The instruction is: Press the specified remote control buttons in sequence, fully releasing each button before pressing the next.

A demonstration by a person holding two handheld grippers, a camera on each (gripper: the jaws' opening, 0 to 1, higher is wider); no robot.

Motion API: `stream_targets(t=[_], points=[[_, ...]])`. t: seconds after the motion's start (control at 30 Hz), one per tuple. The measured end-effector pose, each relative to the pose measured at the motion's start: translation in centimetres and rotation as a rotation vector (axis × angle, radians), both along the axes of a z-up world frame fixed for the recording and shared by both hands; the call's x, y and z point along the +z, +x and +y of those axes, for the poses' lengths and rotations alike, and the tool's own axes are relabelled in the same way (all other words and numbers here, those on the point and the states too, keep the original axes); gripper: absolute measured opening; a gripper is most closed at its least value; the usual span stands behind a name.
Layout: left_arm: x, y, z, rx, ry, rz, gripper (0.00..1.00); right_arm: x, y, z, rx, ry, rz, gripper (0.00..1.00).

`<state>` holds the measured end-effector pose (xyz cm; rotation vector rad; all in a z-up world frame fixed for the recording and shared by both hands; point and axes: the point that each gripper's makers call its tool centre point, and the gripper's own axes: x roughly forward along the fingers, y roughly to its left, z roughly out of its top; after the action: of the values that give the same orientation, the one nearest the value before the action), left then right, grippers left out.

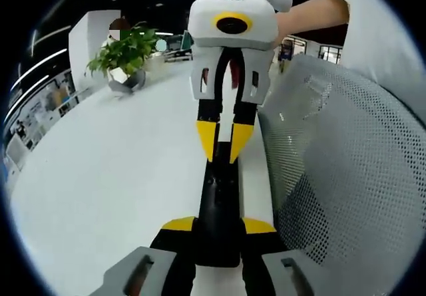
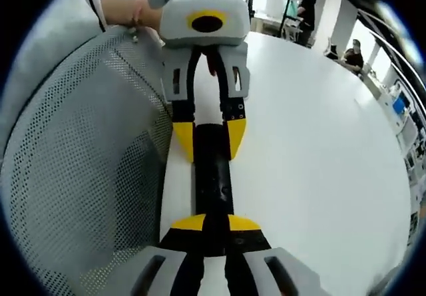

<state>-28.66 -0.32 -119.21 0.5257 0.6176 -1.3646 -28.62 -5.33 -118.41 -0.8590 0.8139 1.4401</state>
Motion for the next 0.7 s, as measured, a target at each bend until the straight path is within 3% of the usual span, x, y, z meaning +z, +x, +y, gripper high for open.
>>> stream_targets(t=[0.07,0.2,0.27,0.47,0.6,0.7], points=[[-0.01,0.02,0.00,0.002,-0.003,0.001,0.24,0.07,0.08,0.06,-0.061,0.035,0.031,0.07],[-0.01,0.00,0.01,0.004,-0.005,0.001,0.24,0.29,0.03,0.05,-0.113,0.186,-0.004,0.07],[0.01,-0.04,-0.01,0.001,0.001,-0.001,0.24,0.26,-0.09,-0.05,-0.107,0.202,-0.020,0.07],[-0.02,-0.06,-0.02,0.002,0.000,0.000,0.24,0.36,-0.10,0.47,-0.056,0.188,-0.022,0.07],[-0.03,-0.06,-0.04,0.001,-0.001,-0.001,0.24,0.21,-0.32,0.58,0.107,0.107,-0.072,0.07],[-0.02,-0.07,-0.06,0.001,-0.002,0.000,0.24,0.11,-0.45,0.68,0.193,0.024,-0.077,0.07]])
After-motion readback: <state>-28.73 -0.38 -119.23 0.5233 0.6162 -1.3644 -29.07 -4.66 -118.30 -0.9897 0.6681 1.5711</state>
